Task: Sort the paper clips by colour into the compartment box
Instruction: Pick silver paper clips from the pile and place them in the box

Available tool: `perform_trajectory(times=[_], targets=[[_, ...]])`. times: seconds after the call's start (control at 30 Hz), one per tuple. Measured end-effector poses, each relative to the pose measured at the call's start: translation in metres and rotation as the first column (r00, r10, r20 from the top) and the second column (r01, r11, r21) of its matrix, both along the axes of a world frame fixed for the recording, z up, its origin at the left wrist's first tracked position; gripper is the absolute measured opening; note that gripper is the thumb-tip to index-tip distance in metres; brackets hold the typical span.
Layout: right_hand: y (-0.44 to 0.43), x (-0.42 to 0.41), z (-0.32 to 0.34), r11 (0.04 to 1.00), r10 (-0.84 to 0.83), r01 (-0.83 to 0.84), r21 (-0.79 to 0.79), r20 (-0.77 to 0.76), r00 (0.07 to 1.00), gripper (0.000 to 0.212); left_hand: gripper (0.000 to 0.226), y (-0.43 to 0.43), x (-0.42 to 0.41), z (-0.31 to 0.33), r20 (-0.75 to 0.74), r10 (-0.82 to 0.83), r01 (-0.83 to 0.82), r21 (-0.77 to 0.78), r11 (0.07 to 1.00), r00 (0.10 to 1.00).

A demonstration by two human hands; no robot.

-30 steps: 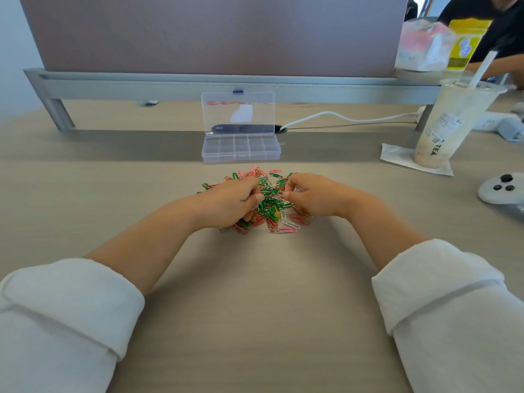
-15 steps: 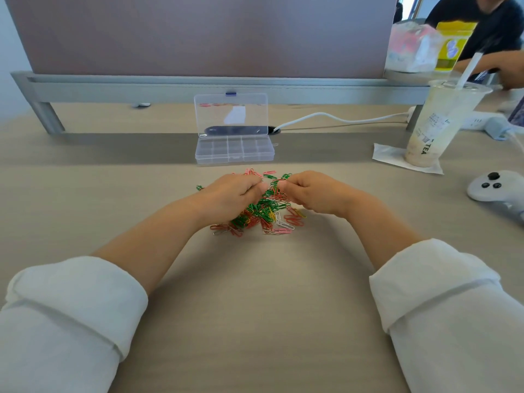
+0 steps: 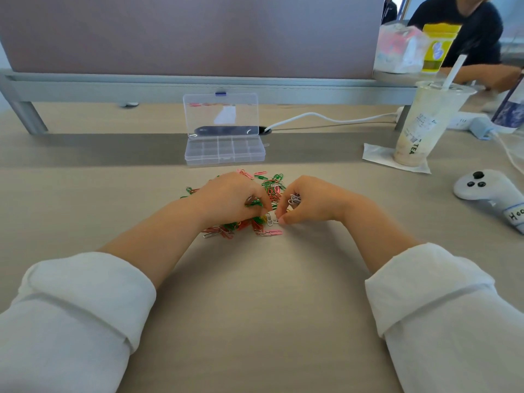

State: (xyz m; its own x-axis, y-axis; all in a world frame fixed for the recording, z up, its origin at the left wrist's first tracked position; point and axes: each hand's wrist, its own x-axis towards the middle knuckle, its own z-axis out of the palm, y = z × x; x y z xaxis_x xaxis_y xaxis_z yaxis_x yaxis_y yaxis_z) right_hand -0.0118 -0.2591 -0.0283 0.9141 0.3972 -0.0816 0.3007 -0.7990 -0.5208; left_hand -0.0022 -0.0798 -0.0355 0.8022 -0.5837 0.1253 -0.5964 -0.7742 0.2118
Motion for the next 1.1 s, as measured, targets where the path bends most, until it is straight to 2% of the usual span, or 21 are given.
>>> perform_trajectory(times=[0.3,0.4,0.5,0.67,0.77,0.87,0.93,1.03,1.1], targets=[[-0.003,0.007,-0.003,0.997,-0.056,0.056,-0.049,0.002,0.998,0.004,0.011,-0.009,0.002,0.006,-0.013,-0.027,0.029,0.173,0.984,1.0],[-0.002,0.008,-0.005,0.995,-0.064,0.064,-0.082,-0.005,0.998,0.004,0.013,-0.012,0.001,0.009,-0.026,-0.027,0.031,0.154,0.988,0.999],[-0.001,0.007,-0.006,0.993,-0.066,0.066,-0.098,0.004,0.998,0.019,0.02,-0.011,0.0,0.009,-0.07,-0.041,0.049,0.116,0.992,0.997],[0.001,0.007,-0.005,0.991,-0.051,0.055,-0.12,0.034,0.998,0.029,0.014,-0.013,0.0,0.008,-0.122,-0.067,0.087,0.168,0.982,0.99],[0.002,0.007,-0.006,0.993,-0.064,0.066,-0.093,0.024,0.998,0.028,0.01,-0.013,-0.001,0.008,-0.154,-0.044,0.077,0.213,0.974,0.987],[0.003,0.009,-0.007,0.996,-0.088,0.088,0.002,-0.024,0.996,0.018,0.007,-0.014,-0.003,0.008,-0.164,-0.033,0.074,0.25,0.965,0.986],[0.003,0.011,-0.011,0.991,-0.103,0.107,0.08,-0.053,0.993,0.011,0.006,-0.012,-0.003,0.012,-0.185,0.002,0.03,0.17,0.985,0.983],[0.001,0.014,-0.014,0.981,-0.112,0.121,0.152,-0.068,0.991,0.003,0.012,-0.007,-0.003,0.017,-0.277,0.047,-0.078,-0.101,0.992,0.96],[0.002,0.014,-0.014,0.974,-0.11,0.122,0.193,-0.074,0.991,0.009,0.013,-0.002,-0.002,0.018,-0.309,0.053,-0.118,-0.193,0.974,0.95]])
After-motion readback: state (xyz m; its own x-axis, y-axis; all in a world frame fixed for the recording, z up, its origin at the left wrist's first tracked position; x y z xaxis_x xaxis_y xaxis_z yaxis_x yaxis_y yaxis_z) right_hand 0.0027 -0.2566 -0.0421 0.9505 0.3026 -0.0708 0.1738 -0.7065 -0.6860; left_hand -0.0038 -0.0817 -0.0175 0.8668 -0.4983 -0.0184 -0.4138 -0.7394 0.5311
